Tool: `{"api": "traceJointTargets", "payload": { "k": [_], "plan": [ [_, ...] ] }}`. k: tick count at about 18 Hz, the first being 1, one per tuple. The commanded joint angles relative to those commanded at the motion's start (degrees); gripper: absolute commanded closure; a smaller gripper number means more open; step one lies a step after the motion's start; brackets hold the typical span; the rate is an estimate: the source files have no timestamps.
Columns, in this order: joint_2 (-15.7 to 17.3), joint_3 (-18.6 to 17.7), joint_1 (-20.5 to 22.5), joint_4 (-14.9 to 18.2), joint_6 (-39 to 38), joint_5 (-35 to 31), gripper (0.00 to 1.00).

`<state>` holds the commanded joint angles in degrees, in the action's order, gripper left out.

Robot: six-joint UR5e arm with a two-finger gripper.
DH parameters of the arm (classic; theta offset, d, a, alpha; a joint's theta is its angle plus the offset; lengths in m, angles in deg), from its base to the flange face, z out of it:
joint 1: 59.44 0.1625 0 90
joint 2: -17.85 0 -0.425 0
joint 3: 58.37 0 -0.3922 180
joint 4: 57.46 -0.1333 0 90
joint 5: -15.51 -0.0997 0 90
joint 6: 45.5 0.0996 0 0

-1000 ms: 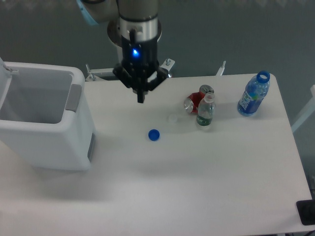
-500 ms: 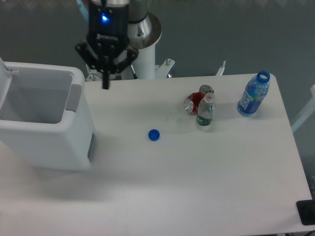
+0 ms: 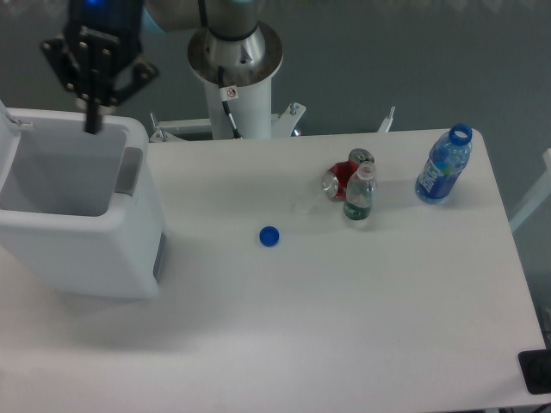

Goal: Close the trash can

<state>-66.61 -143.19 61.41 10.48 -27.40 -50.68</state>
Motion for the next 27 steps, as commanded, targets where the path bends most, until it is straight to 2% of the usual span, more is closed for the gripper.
{"api": "traceJointTargets", "payload": {
  "k": [2, 6, 10, 14, 21, 27],
  "plan": [
    [0.17, 1.23, -0.70, -0.09, -0.18, 2.38, 0.99],
    [0.88, 1.59, -3.24, -0.09, 0.26, 3.18, 0.99],
    [0.79, 2.20, -7.20, -2.45, 0.26, 3.27, 0.99],
    [0.53, 2.73, -10.28, -2.99, 0.61, 3.27, 0.99],
    [0.35, 2.73, -13.45, -2.73, 5.97, 2.57, 0.99],
    [-0.79, 2.21, -18.97, -2.29, 7.82, -6.82, 0.99]
  ]
}}
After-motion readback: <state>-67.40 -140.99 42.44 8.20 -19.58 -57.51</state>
